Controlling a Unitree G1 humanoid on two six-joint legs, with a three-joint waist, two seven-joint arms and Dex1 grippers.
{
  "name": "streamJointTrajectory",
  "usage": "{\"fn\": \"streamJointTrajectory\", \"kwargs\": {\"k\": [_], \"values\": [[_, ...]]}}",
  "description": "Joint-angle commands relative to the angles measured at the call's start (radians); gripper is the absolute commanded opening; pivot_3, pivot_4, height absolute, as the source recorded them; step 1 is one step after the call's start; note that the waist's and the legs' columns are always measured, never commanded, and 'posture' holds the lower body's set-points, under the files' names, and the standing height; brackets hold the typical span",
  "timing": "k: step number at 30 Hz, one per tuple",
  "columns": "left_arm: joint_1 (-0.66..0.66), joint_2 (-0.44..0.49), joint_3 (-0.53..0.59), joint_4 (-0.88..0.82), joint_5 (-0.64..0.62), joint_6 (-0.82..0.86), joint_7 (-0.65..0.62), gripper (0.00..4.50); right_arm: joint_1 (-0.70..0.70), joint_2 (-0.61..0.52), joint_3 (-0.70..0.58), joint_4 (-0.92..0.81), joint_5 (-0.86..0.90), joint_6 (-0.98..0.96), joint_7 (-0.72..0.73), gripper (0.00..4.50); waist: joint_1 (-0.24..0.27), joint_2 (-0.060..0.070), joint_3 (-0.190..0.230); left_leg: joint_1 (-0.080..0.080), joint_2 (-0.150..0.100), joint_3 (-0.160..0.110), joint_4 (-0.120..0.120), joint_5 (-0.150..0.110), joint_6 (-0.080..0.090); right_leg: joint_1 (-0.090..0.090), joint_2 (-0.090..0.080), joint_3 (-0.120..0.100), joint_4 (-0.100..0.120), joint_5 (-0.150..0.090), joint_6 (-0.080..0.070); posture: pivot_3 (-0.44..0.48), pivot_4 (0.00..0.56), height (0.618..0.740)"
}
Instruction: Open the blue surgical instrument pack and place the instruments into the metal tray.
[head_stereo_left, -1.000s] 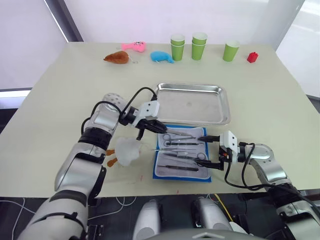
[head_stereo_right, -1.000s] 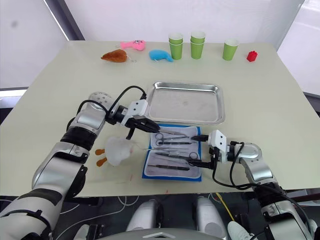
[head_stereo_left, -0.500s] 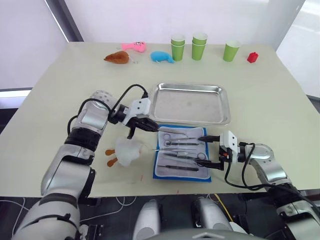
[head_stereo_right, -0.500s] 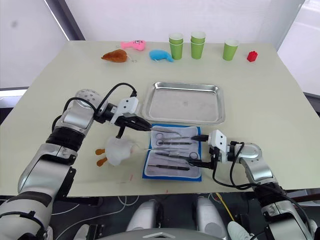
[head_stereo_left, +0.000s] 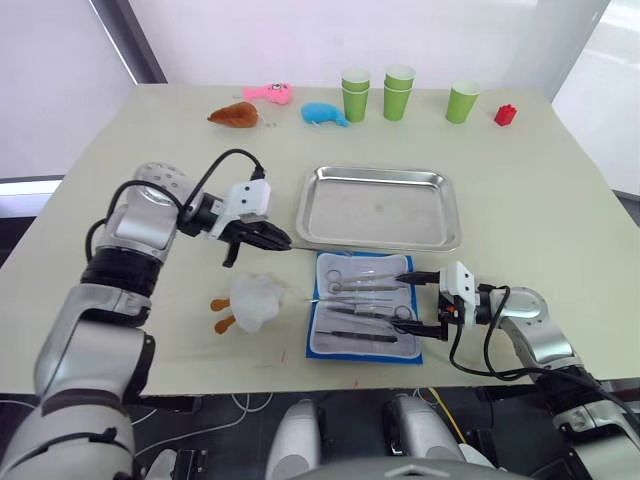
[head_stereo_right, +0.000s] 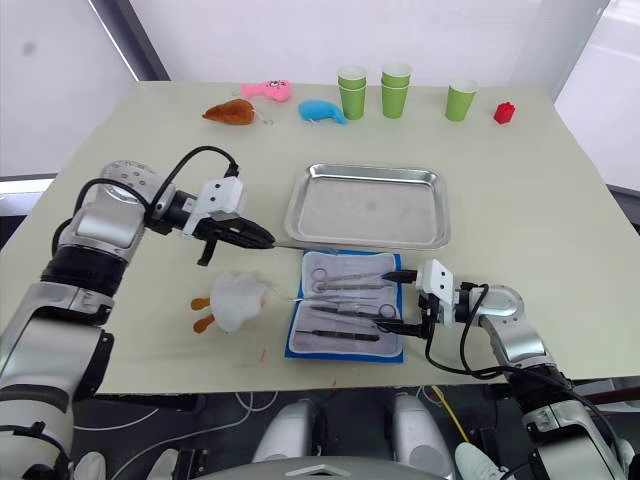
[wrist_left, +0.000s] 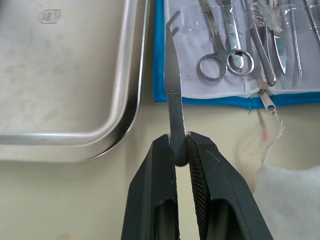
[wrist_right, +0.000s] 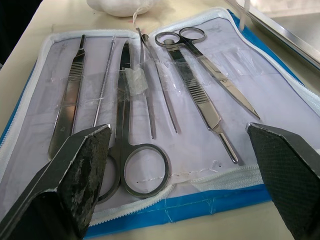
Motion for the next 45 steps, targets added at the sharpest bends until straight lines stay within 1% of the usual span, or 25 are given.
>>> {"fn": "streamJointTrajectory", "kwargs": {"k": [1, 3, 5, 6, 8, 11, 14, 17, 20, 24, 25, 27, 29, 32, 34, 37, 42, 45], "values": [[-0.056, 0.064, -0.034, -0.051, -0.103, 0.005, -0.041, 0.09, 0.037, -0.006, 0.063, 0.083, -0.069, 0.037, 0.010, 4.50, 0.001, -0.001, 0.000, 0.000, 0.000, 0.000, 0.000, 0.000, 0.000, 0.000, 0.000, 0.000, 0.000, 0.000, 0.000, 0.000, 0.150, 0.740], [-0.074, 0.065, -0.025, -0.049, -0.155, 0.039, -0.041, 0.09, 0.036, -0.006, 0.063, 0.084, -0.070, 0.036, 0.012, 4.50, 0.001, -0.001, 0.000, 0.000, 0.000, 0.000, 0.000, 0.000, 0.000, 0.000, 0.000, 0.000, 0.000, 0.000, 0.000, 0.000, 0.150, 0.740], [-0.090, 0.021, 0.035, -0.023, -0.179, 0.089, -0.041, 0.09, 0.035, -0.006, 0.064, 0.086, -0.069, 0.036, 0.014, 4.50, 0.002, -0.001, 0.000, 0.000, 0.000, 0.000, 0.000, 0.000, 0.000, 0.000, 0.000, 0.000, 0.000, 0.000, 0.000, 0.000, 0.150, 0.740], [-0.091, -0.007, 0.067, -0.015, -0.197, 0.113, -0.017, 0.09, 0.034, -0.005, 0.064, 0.087, -0.069, 0.036, 0.014, 4.50, 0.002, -0.001, 0.000, 0.000, 0.000, 0.000, 0.000, 0.000, 0.000, 0.000, 0.000, 0.000, 0.000, 0.000, 0.000, 0.000, 0.150, 0.740], [-0.087, -0.073, 0.133, -0.010, -0.237, 0.153, 0.087, 0.09, 0.034, -0.004, 0.065, 0.088, -0.070, 0.035, 0.013, 4.50, 0.002, -0.001, 0.000, 0.001, 0.000, 0.001, 0.000, 0.000, 0.000, 0.000, 0.000, 0.000, 0.000, 0.000, 0.000, 0.000, 0.150, 0.740], [-0.083, -0.171, 0.219, -0.038, -0.248, 0.236, 0.272, 0.09, 0.036, -0.003, 0.065, 0.085, -0.069, 0.036, 0.012, 4.50, 0.001, -0.002, 0.000, 0.000, 0.000, 0.000, 0.001, 0.000, 0.000, 0.000, 0.000, -0.001, 0.000, 0.000, 0.000, 0.000, 0.150, 0.740], [-0.066, -0.250, 0.270, -0.100, -0.248, 0.323, 0.434, 0.09, 0.039, -0.003, 0.066, 0.082, -0.070, 0.036, 0.012, 4.50, -0.002, -0.002, 0.000, 0.000, 0.000, -0.001, 0.001, 0.000, 0.000, 0.000, 0.000, 0.000, 0.000, 0.000, 0.001, 0.000, 0.150, 0.740], [-0.023, -0.330, 0.299, -0.188, -0.236, 0.364, 0.590, 0.09, 0.040, -0.002, 0.067, 0.080, -0.070, 0.036, 0.011, 4.50, -0.001, -0.002, 0.000, 0.000, 0.000, -0.003, 0.000, 0.000, 0.000, 0.000, 0.000, 0.001, 0.000, 0.000, 0.001, 0.000, 0.150, 0.740], [0.037, -0.420, 0.317, -0.311, -0.220, 0.431, 0.771, 0.09, 0.042, -0.003, 0.066, 0.078, -0.069, 0.037, 0.011, 4.50, 0.000, -0.002, 0.000, 0.001, 0.000, -0.002, 0.000, 0.000, 0.000, 0.001, -0.001, 0.002, 0.001, 0.001, 0.001, 0.000, 0.150, 0.740], [0.102, -0.484, 0.301, -0.422, -0.140, 0.470, 0.969, 0.09, 0.043, -0.005, 0.066, 0.078, -0.069, 0.036, 0.011, 4.50, 0.000, -0.002, 0.000, 0.001, 0.000, -0.003, 0.000, 0.000, 0.000, 0.000, -0.001, 0.002, 0.000, 0.001, 0.001, 0.000, 0.150, 0.740], [0.113, -0.491, 0.292, -0.448, -0.120, 0.521, 1.016, 0.09, 0.044, -0.006, 0.066, 0.077, -0.069, 0.036, 0.011, 4.50, 0.000, -0.002, 0.000, 0.001, 0.000, -0.003, 0.000, 0.000, 0.000, 0.001, -0.001, 0.002, 0.000, 0.001, 0.001, 0.000, 0.150, 0.740], [0.132, -0.500, 0.285, -0.487, -0.096, 0.583, 1.076, 0.09, 0.046, -0.007, 0.066, 0.077, -0.070, 0.034, 0.012, 4.50, 0.000, -0.002, 0.000, 0.001, 0.000, -0.003, 0.000, 0.000, 0.000, 0.001, -0.001, 0.002, 0.000, 0.001, 0.001, 0.000, 0.150, 0.740], [0.158, -0.532, 0.308, -0.531, -0.099, 0.627, 1.144, 0.09, 0.048, -0.008, 0.065, 0.074, -0.069, 0.033, 0.011, 4.50, 0.001, -0.002, 0.000, 0.001, 0.000, -0.003, 0.000, 0.000, 0.000, 0.001, -0.001, 0.002, 0.000, 0.001, 0.001, 0.000, 0.150, 0.740], [0.200, -0.558, 0.304, -0.587, -0.052, 0.658, 1.240, 0.09, 0.053, -0.009, 0.062, 0.070, -0.066, 0.033, 0.009, 4.50, 0.001, -0.002, 0.000, 0.001, 0.000, -0.002, 0.000, 0.000, 0.000, 0.001, -0.001, 0.002, 0.000, 0.001, 0.001, 0.000, 0.150, 0.740], [0.233, -0.594, 0.301, -0.614, -0.022, 0.715, 1.319, 0.09, 0.056, -0.010, 0.063, 0.070, -0.067, 0.031, 0.009, 4.50, 0.001, -0.002, 0.000, 0.001, 0.000, -0.002, 0.000, 0.000, 0.000, 0.001, -0.001, 0.002, 0.000, 0.001, 0.001, 0.000, 0.150, 0.740], [0.276, -0.643, 0.290, -0.647, 0.003, 0.771, 1.391, 0.09, 0.058, -0.010, 0.065, 0.067, -0.067, 0.032, 0.009, 4.50, 0.002, -0.002, 0.000, 0.002, -0.001, -0.003, 0.000, 0.000, 0.000, 0.002, -0.002, 0.002, 0.000, 0.001, 0.000, 0.000, 0.150, 0.740], [0.309, -0.765, 0.335, -0.647, 0.006, 0.851, 1.525, 0.09, 0.062, -0.012, 0.063, 0.065, -0.063, 0.032, 0.009, 4.50, 0.003, -0.002, 0.000, 0.002, -0.001, -0.003, 0.000, 0.000, 0.000, 0.002, -0.002, 0.001, 0.000, 0.001, 0.000, 0.000, 0.150, 0.740], [0.311, -0.798, 0.332, -0.619, 0.020, 0.850, 1.559, 0.09, 0.056, -0.006, 0.066, 0.070, -0.065, 0.032, 0.007, 4.50, 0.003, -0.002, 0.000, 0.002, -0.001, -0.004, -0.001, 0.000, 0.000, 0.002, -0.002, 0.001, 0.000, 0.001, 0.000, 0.000, 0.150, 0.740]]}}
